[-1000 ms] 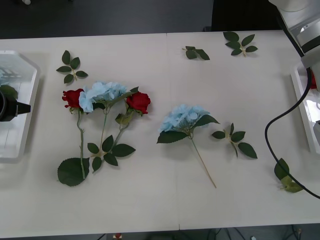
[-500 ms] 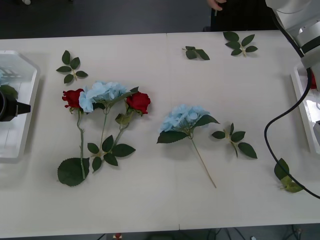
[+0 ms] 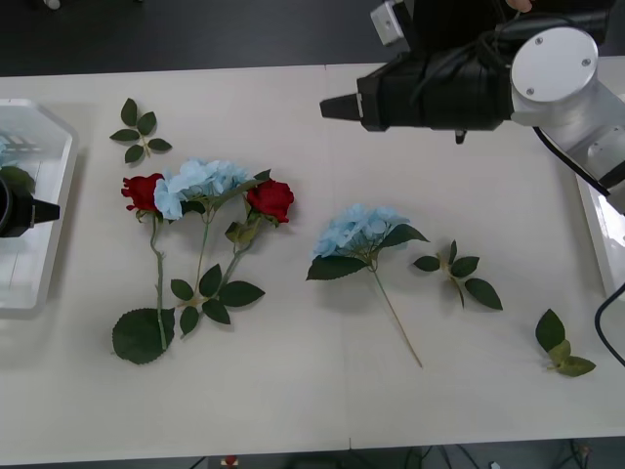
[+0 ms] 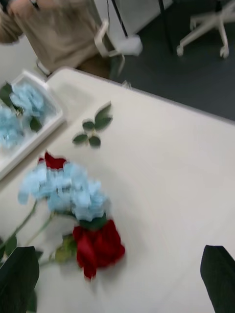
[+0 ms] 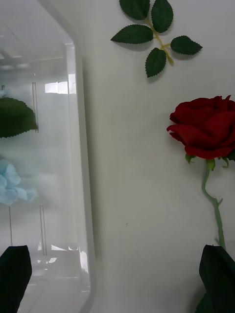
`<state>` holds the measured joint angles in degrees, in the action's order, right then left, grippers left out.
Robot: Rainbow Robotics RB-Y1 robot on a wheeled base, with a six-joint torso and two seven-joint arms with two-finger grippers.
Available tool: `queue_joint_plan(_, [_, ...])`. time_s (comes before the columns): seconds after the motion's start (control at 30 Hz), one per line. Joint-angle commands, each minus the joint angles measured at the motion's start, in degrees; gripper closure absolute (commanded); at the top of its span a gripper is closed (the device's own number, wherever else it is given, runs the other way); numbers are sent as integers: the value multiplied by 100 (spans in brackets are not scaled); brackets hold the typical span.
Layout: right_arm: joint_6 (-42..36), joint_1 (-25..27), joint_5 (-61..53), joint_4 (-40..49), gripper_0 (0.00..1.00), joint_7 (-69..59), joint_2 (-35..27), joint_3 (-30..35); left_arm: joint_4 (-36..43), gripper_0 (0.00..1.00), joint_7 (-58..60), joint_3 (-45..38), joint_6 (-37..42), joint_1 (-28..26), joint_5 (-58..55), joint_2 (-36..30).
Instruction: Place the red flowers into the right box and the blue flowers into the left box. If a person shows an open palm, hand one flower to the person first, then continue sorting.
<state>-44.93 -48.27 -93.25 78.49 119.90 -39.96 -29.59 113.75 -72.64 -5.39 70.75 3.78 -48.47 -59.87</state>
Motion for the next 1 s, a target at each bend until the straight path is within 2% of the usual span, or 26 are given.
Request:
queue_joint_plan(0.03, [-622, 520, 650, 940, 4, -661, -794, 77, 77, 0, 66, -120, -70, 70, 40, -262])
queue_joint_plan(0.2, [-1369, 1188, 1459, 2179, 4, -1830, -1533, 165, 112, 0, 48, 29, 9, -70, -92, -200])
queue_joint_plan(0.27, [-1457, 1425, 1793, 2557, 4, -2349, -1691, 165, 156, 0, 39, 3, 79, -18, -277, -279])
queue_joint_plan(0.3, [-1492, 1540, 1978, 2724, 0, -2586, -1743, 156, 174, 0, 39, -15, 150, 35, -338, -297])
queue_joint_plan(0.4, [-1694, 1830, 2566, 3172, 0, -3263, -1814, 156, 279, 0, 66, -6, 607, 255, -382, -314])
queue_joint_plan(0.5, [-2002, 2005, 3015, 3436, 0, -3684, -1796, 156, 244, 0, 101, 240, 659, 475, -294, -235])
queue_joint_plan(0.7, [-2678, 2313, 4131, 3963, 0, -4475, -1594, 68, -239, 0, 136, 1181, 229, 984, 260, 37])
queue_joint_plan(0.87, [-2898, 2313, 5607, 4148, 0, -5108, -1269, -688, -617, 0, 145, 1805, -61, 1459, 488, 222])
queue_joint_plan(1.0, [-2758, 2313, 6056, 3972, 0, -5398, -996, -1066, -951, 0, 136, 2209, -219, 1793, 594, 336])
